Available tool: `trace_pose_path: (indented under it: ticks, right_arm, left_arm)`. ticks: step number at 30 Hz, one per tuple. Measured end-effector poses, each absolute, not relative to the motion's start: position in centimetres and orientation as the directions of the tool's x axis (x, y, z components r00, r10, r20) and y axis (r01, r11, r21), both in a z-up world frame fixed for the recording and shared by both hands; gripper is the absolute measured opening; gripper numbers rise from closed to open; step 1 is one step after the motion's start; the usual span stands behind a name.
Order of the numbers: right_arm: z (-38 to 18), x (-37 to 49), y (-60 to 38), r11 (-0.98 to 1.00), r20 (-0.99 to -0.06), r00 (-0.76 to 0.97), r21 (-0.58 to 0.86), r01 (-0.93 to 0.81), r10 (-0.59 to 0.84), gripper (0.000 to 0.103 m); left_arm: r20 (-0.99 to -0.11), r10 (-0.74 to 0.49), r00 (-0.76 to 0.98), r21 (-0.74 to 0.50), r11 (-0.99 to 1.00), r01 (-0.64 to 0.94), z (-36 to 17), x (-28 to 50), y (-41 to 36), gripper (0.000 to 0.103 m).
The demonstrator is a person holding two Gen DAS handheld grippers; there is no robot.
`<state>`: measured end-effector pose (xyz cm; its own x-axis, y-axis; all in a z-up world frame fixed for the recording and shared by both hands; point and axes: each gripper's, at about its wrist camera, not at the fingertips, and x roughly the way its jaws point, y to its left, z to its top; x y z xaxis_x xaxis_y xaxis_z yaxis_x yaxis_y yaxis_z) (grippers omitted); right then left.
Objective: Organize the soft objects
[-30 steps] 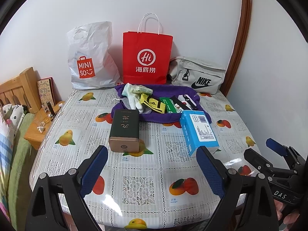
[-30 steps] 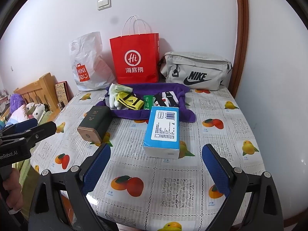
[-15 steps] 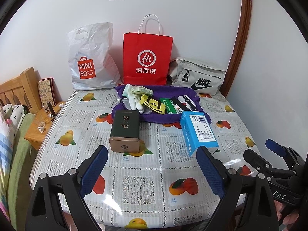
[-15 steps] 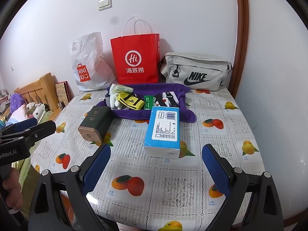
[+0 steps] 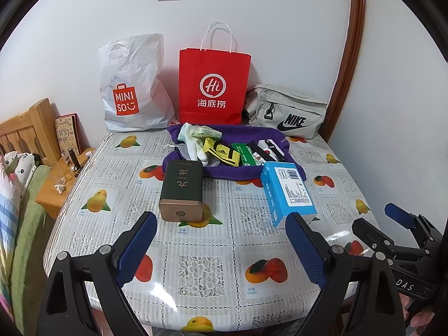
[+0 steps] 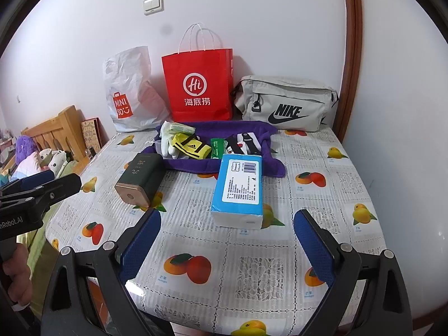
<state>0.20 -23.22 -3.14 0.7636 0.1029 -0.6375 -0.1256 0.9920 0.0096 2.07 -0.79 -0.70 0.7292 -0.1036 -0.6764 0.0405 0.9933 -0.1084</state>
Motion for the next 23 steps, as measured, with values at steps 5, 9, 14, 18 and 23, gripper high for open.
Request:
trace_pose_path:
  ticks: [5,9,14,18,23]
  right_arm:
    - [-3.11,0.16,-23.25,0.992,-0.637,0.764,0.011,-0.124,0.102,0.095]
    - [-3.11,0.06,-23.22,0.993,-0.636,0.765,0.010,-0.121,0.100,0.095]
    - [-3.13,0.05,-23.23,0.993,-0.637,0.764,0.014,-0.121,0.102,0.095]
    - [-3.13,0.01,-23.25,0.992,-0.637,0.764,0.014,-0.122,0.103,0.095]
    - [-3.24,-0.04,-23.16,0.992,-0.637,0.764,0.016,-0.124,0.106,0.095]
  left_arm:
    - [-0.677,-0.102,0.729,-0.108,0.993,0.038,-0.71,2.05,-0.74,0.093]
    - [-0.676,-0.099,0.730,-0.105,0.994,0.037,-0.77,2.04,-0.73,0.093]
    - [-0.676,-0.094,0.731,-0.102,0.994,0.034,-0.60,2.08,-0.78,0.093]
    - [-0.676,-0.094,0.731,-0.101,0.994,0.034,-0.69,2.02,-0.79,0.093]
    - [-0.680,-0.088,0.728,-0.097,0.995,0.030,-0.75,2.31,-0.79,0.093]
